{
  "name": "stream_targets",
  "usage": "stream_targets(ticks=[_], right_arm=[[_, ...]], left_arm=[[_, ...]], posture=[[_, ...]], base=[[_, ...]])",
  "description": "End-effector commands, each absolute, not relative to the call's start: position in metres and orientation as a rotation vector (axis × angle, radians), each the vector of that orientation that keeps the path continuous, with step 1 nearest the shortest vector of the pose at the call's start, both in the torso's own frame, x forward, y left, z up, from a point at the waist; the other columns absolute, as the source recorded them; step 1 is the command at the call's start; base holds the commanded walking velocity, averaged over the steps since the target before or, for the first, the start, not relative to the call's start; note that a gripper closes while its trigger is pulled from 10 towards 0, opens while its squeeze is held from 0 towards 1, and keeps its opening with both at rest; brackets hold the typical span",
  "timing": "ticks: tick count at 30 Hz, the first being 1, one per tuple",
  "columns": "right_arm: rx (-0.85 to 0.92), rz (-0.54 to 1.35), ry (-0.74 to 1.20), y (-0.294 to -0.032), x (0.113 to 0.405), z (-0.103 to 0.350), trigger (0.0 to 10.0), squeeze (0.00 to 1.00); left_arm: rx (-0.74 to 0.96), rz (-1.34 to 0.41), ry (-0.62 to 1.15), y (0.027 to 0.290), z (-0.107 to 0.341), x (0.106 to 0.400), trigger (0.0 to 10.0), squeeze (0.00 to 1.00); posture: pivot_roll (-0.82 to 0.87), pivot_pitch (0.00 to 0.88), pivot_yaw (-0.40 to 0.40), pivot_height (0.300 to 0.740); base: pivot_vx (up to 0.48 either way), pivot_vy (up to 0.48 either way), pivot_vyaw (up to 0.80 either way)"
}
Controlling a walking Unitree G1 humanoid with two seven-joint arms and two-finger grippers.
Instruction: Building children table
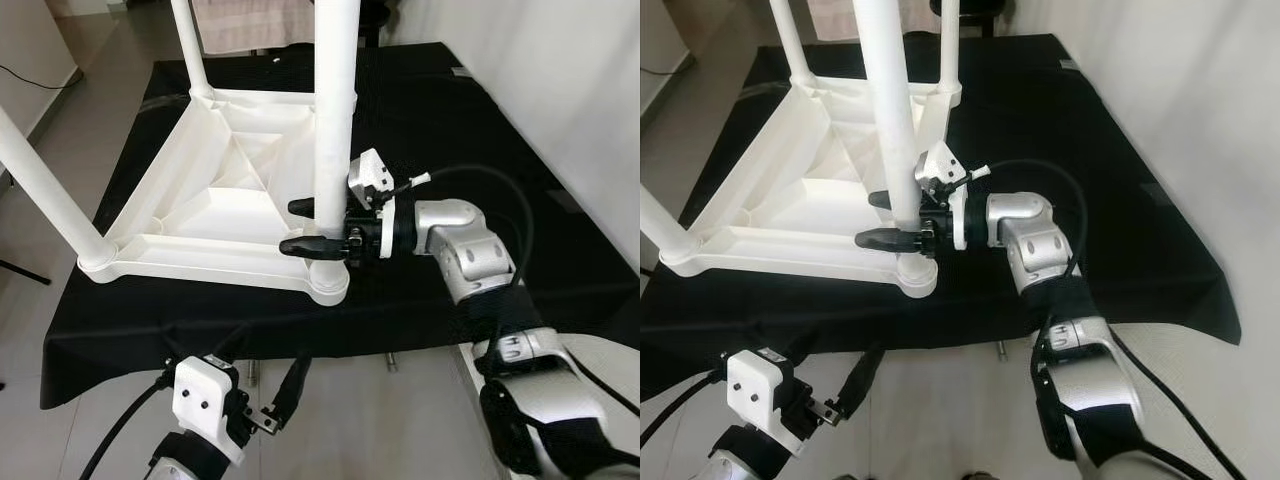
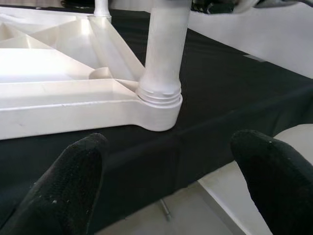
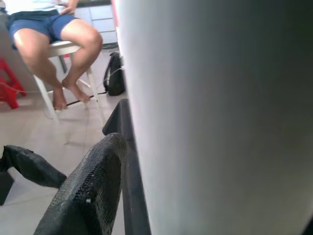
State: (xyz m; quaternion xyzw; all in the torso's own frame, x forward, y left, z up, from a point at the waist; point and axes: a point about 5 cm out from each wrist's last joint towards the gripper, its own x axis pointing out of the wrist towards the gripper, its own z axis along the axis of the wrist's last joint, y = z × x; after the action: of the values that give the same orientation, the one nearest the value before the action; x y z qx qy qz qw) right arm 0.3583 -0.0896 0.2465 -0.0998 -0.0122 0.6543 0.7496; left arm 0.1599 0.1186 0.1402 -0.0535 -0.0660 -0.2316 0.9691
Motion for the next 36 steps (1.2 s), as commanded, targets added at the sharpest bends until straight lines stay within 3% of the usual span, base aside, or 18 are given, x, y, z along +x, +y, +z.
stream_targets(ticks=[1,13,14,15,17,18,19,20,23,30,31,34,35,36], right_arm=[[-0.231,1.492,-0.042,-0.081,0.356,0.248,0.0,0.00],[-0.232,1.447,-0.047,-0.095,0.362,0.243,0.0,0.00],[-0.209,1.327,-0.042,-0.102,0.362,0.236,0.0,0.00],[-0.209,1.327,-0.042,-0.102,0.362,0.236,0.0,0.00],[-0.116,0.997,0.032,-0.108,0.357,0.209,0.0,0.00],[-0.116,0.997,0.032,-0.108,0.357,0.209,0.0,0.00],[-0.080,0.680,0.125,-0.109,0.341,0.180,0.0,0.00],[-0.068,0.479,0.191,-0.108,0.319,0.158,0.0,0.00],[-0.065,0.345,0.237,-0.102,0.300,0.144,0.0,0.00],[-0.086,0.412,0.186,-0.090,0.316,0.154,0.0,0.00],[-0.050,0.442,0.173,-0.084,0.319,0.157,10.0,0.00],[-0.007,0.476,0.149,-0.079,0.320,0.161,10.0,0.00],[0.008,0.495,0.135,-0.077,0.321,0.163,10.0,1.00],[0.008,0.495,0.135,-0.077,0.321,0.163,10.0,1.00]], left_arm=[[-0.104,-0.469,-0.119,0.118,0.140,0.157,10.0,0.00],[-0.109,-0.468,-0.120,0.116,0.139,0.158,10.0,0.00],[-0.110,-0.467,-0.122,0.116,0.140,0.158,10.0,0.00],[-0.110,-0.467,-0.122,0.116,0.140,0.158,10.0,0.00],[-0.112,-0.466,-0.126,0.118,0.140,0.159,10.0,0.00],[-0.112,-0.466,-0.126,0.118,0.140,0.159,10.0,0.00],[-0.112,-0.464,-0.128,0.119,0.141,0.159,10.0,0.00],[-0.108,-0.462,-0.129,0.121,0.141,0.161,10.0,0.00],[-0.103,-0.459,-0.129,0.123,0.140,0.163,10.0,0.00],[-0.103,-0.463,-0.136,0.122,0.140,0.168,10.0,0.00],[-0.098,-0.454,-0.142,0.123,0.140,0.168,10.0,0.00],[-0.096,-0.446,-0.144,0.123,0.140,0.169,10.0,0.00],[-0.096,-0.444,-0.144,0.123,0.140,0.169,10.0,0.00],[-0.096,-0.444,-0.144,0.123,0.140,0.169,10.0,0.00]], posture=[[0.09,0.161,-0.031,0.740],[0.07,0.159,-0.040,0.740],[0.06,0.162,-0.047,0.740],[0.06,0.162,-0.047,0.740],[0.04,0.168,-0.062,0.740],[0.04,0.168,-0.062,0.740],[0.04,0.168,-0.064,0.740],[0.05,0.171,-0.047,0.740],[0.03,0.153,-0.040,0.740],[0.04,0.145,-0.056,0.740],[0.04,0.143,-0.056,0.740],[0.04,0.142,-0.056,0.740],[0.04,0.142,-0.056,0.740],[0.04,0.142,-0.056,0.740]], base=[[0.000,0.000,0.00],[0.000,0.000,0.00],[0.000,0.000,0.00],[0.000,0.000,0.00],[0.000,0.000,0.00],[0.000,0.000,0.00],[0.000,0.000,0.00],[0.000,0.000,0.00],[0.000,0.000,0.00],[0.000,0.000,0.00],[0.000,0.000,0.00],[0.000,0.000,0.00],[0.000,0.000,0.00],[0.000,0.000,0.00]])
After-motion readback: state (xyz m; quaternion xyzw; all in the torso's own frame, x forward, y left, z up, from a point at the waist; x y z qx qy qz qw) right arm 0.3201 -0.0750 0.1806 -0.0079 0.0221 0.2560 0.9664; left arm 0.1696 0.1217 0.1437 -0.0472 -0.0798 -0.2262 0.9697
